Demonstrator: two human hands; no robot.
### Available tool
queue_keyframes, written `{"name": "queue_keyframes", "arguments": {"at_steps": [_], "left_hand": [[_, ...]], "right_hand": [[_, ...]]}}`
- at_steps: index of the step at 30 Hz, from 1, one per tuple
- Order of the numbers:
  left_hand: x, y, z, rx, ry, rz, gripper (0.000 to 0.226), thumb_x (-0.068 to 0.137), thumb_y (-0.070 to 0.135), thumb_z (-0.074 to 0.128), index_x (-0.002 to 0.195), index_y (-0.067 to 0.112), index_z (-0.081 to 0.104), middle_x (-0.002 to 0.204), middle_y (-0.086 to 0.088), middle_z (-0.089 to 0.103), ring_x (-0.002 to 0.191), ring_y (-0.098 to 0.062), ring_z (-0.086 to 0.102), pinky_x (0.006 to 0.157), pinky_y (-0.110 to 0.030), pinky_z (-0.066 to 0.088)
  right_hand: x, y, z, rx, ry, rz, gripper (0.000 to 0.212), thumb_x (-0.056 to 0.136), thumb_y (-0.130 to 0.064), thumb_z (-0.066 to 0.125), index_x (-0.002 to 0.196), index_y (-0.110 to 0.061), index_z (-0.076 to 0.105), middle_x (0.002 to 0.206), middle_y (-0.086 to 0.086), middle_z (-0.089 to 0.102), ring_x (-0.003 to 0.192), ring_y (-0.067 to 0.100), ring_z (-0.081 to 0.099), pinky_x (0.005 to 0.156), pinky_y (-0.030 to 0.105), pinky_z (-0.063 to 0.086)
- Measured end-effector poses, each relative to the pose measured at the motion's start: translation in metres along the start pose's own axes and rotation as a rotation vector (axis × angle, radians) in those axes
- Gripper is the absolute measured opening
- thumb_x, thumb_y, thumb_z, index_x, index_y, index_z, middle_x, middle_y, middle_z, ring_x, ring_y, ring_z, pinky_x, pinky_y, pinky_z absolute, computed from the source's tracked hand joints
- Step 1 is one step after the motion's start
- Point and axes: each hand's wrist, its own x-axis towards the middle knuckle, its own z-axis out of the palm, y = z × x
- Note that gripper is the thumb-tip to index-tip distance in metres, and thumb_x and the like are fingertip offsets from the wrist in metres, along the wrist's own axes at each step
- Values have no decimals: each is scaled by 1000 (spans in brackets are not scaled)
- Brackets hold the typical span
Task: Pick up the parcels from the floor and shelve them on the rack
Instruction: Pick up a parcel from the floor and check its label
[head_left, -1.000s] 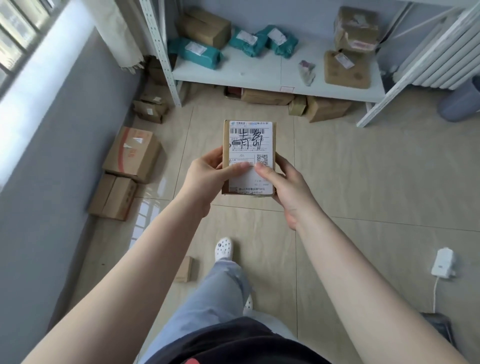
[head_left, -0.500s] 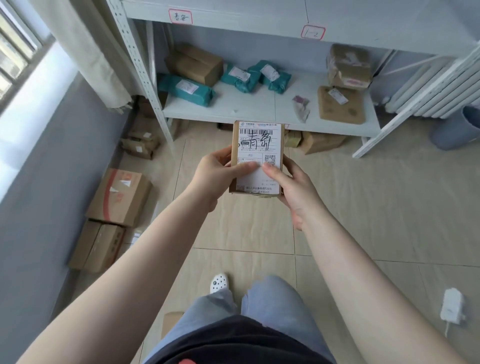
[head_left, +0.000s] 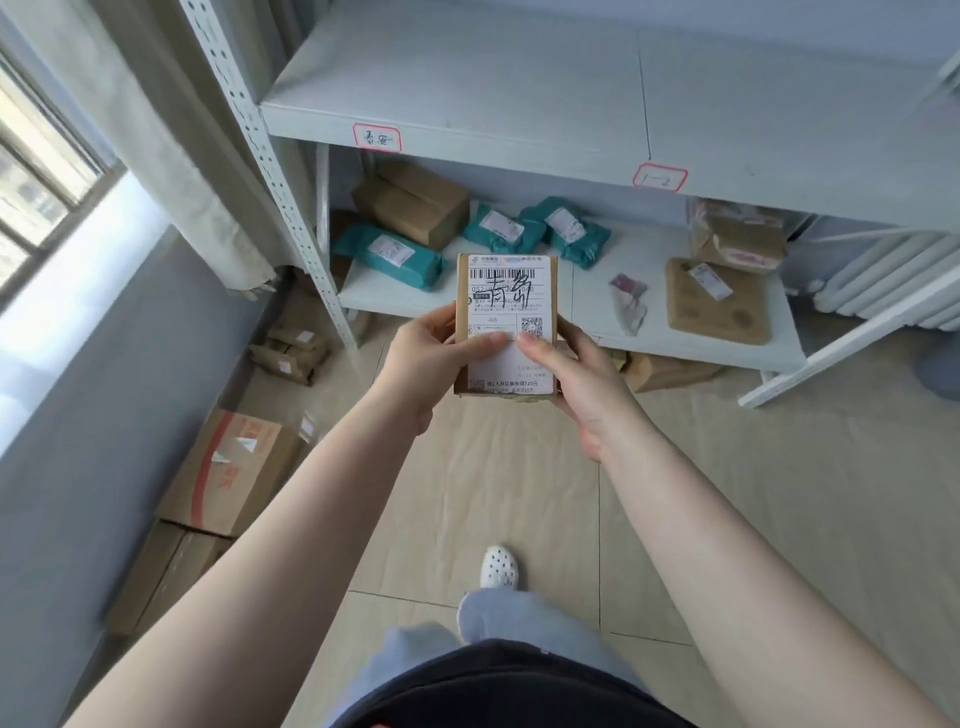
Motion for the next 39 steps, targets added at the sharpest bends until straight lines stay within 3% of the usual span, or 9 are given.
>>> {"name": "queue_keyframes", "arguments": {"at_steps": [7,12,16,21,25,29,32,36,39], "left_hand": [[69,24,6,-36,80,-16,43,80,14,79,122,14,69,111,1,77,98,-15,74,75,-23,60],[127,49,5,-19,69,-13,43,81,15,79,123,14,69,112,0,77,92,-13,75,66,-18,58],[181,79,2,-1,15,20,38,83,11,77,120,13,70,104,4,78,87,-8,75,69,-16,57],[249,121,-10,25,-29,51,37,82,6,77,118,10,70,104,3,78,84,-6,75,65,-14,56],[292,152,-5,40,-66,48,43,80,2,78,121,9,69,104,2,77,75,-2,75,61,-14,56],[321,173,5,38,-103,55,41,81,1,76,120,9,69,96,5,77,69,-2,74,58,-16,56],[339,185,11,48,-103,90,39,80,1,76,117,12,71,90,9,79,73,-5,75,59,-18,57],[346,202,18,57,-90,180,35,79,-1,77,105,23,72,87,14,80,79,-2,74,64,-17,57],[341,218,18,65,-73,271,46,77,-1,79,118,18,70,100,9,80,88,-4,74,68,-18,58]], "right_hand": [[79,-33,-6,-68,-59,23,54,79,-38,75,131,-34,58,112,-5,75,102,14,72,100,39,52],[137,-55,-5,-66,-41,29,54,77,-41,76,128,-35,59,110,-8,76,103,13,71,104,44,49],[188,-83,0,-47,-3,5,56,78,-38,76,130,-32,58,111,-8,75,105,12,70,105,43,47],[251,-117,12,3,30,-21,54,79,-32,76,130,-30,58,109,-6,76,99,12,73,97,39,54],[286,-136,14,86,72,-56,31,86,-22,71,112,-34,60,97,-12,74,83,3,74,73,22,58],[314,-157,9,97,122,-64,50,85,-29,72,131,-28,53,100,-7,75,93,12,72,88,36,57],[332,-175,2,79,125,-86,54,84,-29,73,133,-25,50,100,-3,75,92,16,73,92,44,56],[344,-196,-9,65,70,-134,55,83,-26,74,132,-26,48,108,6,74,87,14,74,76,33,60],[344,-213,-12,70,34,-205,57,81,-23,76,130,-27,47,112,10,72,93,16,74,68,24,58]]}}
